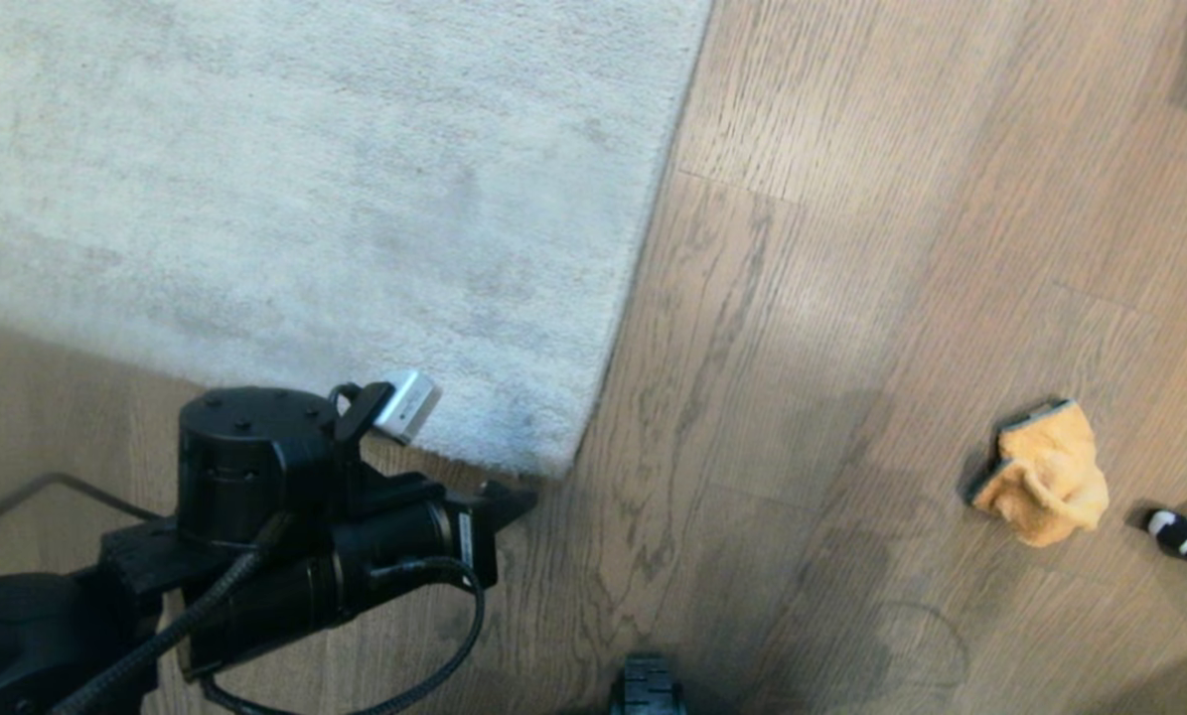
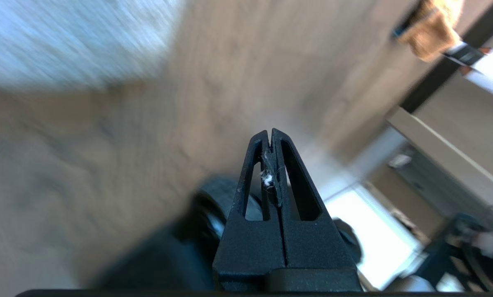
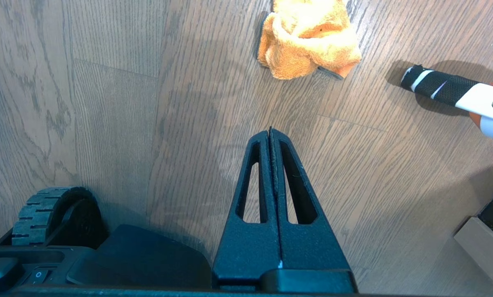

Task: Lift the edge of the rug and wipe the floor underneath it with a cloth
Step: Lift up the carpet

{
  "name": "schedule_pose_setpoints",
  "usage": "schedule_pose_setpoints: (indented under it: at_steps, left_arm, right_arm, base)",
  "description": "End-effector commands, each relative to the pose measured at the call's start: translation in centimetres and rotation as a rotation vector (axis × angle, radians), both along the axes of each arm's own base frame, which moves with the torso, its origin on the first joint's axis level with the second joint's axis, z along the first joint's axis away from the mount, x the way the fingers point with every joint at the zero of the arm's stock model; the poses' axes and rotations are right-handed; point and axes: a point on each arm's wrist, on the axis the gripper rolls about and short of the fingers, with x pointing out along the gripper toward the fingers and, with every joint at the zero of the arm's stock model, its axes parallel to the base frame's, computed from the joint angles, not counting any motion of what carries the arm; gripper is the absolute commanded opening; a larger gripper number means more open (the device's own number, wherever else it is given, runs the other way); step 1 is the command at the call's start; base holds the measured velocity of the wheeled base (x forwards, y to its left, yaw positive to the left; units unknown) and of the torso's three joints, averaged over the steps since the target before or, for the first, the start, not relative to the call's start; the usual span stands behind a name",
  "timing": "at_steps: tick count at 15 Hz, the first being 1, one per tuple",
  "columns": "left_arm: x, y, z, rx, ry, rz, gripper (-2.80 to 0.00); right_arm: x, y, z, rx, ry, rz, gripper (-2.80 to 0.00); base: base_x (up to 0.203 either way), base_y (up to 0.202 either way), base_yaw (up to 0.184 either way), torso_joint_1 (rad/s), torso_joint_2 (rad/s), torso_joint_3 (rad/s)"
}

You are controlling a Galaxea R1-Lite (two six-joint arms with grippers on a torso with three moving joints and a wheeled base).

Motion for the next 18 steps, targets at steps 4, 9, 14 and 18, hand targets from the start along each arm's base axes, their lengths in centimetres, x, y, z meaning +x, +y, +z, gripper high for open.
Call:
schedule_pose_setpoints:
  at_steps: [4,9,14,18]
  left_arm:
    - [-2.7,-1.9,-1.7,0.040,0.057,0.118,-2.80]
    - [-5.9,-2.3,-3.6,0.112,0.060,0.257,-2.80]
    - [-8.7,-2.4,-5.5,0.163,0.057,0.357,-2.80]
    - [-8.9,-3.2,-8.1,0.234,0.012,0.561,-2.80]
  right_arm:
    - [0.0,0.0,0.0,0.000,0.000,0.000,-2.80]
    - [0.0,0.0,0.0,0.000,0.000,0.000,-2.80]
    - [0.0,0.0,0.0,0.000,0.000,0.000,-2.80]
    - [0.0,0.0,0.0,0.000,-0.001,0.000,-2.80]
  base:
    - [0.000,0.000,0.000,0.000,0.00,0.000]
    - [0.000,0.000,0.000,0.000,0.00,0.000]
    - [0.000,0.000,0.000,0.000,0.00,0.000]
    - [0.000,0.000,0.000,0.000,0.00,0.000]
